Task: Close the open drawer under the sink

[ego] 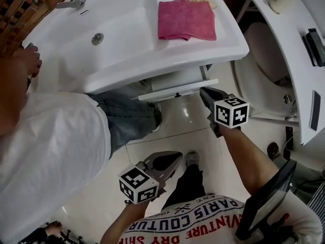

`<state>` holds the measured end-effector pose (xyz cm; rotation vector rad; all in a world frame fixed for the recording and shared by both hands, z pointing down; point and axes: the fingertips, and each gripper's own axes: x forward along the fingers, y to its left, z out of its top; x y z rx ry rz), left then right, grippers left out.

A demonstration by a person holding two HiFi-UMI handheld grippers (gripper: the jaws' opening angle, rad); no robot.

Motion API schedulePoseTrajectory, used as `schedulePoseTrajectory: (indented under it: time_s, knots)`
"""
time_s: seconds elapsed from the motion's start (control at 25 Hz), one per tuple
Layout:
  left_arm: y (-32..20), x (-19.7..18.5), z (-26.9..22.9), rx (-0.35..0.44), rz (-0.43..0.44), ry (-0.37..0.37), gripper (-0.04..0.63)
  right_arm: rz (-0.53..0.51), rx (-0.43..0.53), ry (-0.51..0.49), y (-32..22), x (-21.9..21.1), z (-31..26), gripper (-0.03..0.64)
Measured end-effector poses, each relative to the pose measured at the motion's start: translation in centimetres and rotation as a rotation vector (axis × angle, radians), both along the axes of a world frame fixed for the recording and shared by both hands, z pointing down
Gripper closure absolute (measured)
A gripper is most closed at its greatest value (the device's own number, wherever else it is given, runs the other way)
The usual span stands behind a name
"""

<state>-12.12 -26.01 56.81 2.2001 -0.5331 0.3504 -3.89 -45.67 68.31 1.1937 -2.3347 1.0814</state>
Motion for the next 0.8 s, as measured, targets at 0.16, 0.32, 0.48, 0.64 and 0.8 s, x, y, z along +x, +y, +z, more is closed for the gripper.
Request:
schedulePoseTrajectory:
  time_s: [0.16, 0.32, 0.48, 0.64, 0.8]
  knots:
    - [-0.3, 0.2, 0.2, -0.009, 0.002, -0.003, 0.614, 0.02, -0.01, -0.028, -2.4, -0.3, 0.0, 0.611]
    - [-0.1, 0.3, 0.4, -0.013, 0.005, -0.01, 0.615, 0.037, -0.006, -0.045, -4.4, -0.6, 0.1, 0.611]
    - [0.2, -0.2, 0.8, -0.017, -0.008, -0.025, 0.614, 0.069, -0.007, -0.071, -6.3, -0.8, 0.1, 0.611]
    - [0.4, -0.6, 1.0, -0.024, -0.025, -0.036, 0.614, 0.086, -0.013, -0.082, -7.3, -0.9, 0.0, 0.609]
    - [0.5, -0.7, 1.0, -0.025, -0.028, -0.041, 0.614, 0.086, -0.015, -0.085, -7.4, -0.9, -0.1, 0.607]
